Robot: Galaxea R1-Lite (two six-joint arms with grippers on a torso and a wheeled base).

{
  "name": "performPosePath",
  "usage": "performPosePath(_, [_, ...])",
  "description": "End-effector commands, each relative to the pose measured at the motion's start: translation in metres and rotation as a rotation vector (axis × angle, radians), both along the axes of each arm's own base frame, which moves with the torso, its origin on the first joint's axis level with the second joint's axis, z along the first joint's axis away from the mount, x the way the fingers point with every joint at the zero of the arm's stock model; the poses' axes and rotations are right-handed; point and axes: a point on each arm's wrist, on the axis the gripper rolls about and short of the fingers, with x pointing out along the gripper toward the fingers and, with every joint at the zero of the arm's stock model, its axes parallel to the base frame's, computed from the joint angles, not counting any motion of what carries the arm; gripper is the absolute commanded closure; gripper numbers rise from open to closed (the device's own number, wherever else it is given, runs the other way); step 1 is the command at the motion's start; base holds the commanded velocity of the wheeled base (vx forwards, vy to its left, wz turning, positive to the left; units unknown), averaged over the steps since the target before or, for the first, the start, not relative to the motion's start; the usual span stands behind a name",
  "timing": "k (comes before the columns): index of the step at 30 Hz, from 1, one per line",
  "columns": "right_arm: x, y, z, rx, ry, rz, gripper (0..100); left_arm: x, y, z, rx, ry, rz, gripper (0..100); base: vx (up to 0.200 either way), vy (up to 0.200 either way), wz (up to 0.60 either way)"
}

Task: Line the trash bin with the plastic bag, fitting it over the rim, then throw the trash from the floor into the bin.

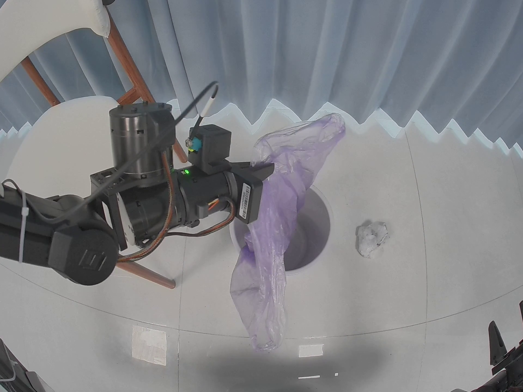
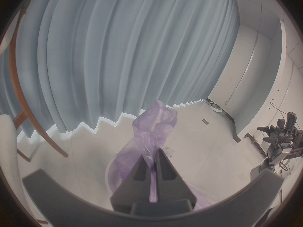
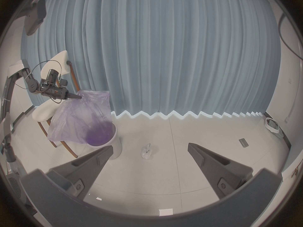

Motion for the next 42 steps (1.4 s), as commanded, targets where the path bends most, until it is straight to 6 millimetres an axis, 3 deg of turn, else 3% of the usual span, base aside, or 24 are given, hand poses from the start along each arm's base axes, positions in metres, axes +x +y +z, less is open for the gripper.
performPosePath(1, [0.000,0.000,-0.005,0.000,0.001,0.001,0,0.014,-0.011,-0.016,0.013,0.020,-0.001,100,0.000,0.000,0.00])
performPosePath(16, [0.000,0.000,-0.005,-0.002,0.001,-0.001,0,0.018,-0.016,-0.016,0.031,0.051,-0.017,100,0.000,0.000,0.00])
performPosePath(27, [0.000,0.000,-0.005,-0.002,0.002,0.001,0,0.015,-0.018,-0.018,0.040,0.066,0.017,100,0.200,0.000,0.00])
performPosePath(33, [0.000,0.000,-0.005,-0.002,0.002,0.001,0,0.012,-0.026,-0.015,-0.073,0.091,0.058,100,0.033,0.000,0.00])
performPosePath(38, [0.000,0.000,-0.005,0.007,-0.001,0.001,0,-0.001,-0.030,-0.030,-0.144,0.183,0.082,100,0.000,0.000,0.00])
performPosePath(42, [0.000,0.000,-0.002,0.035,-0.021,0.000,0,-0.006,-0.024,-0.041,-0.112,0.142,0.115,100,0.000,0.000,0.00])
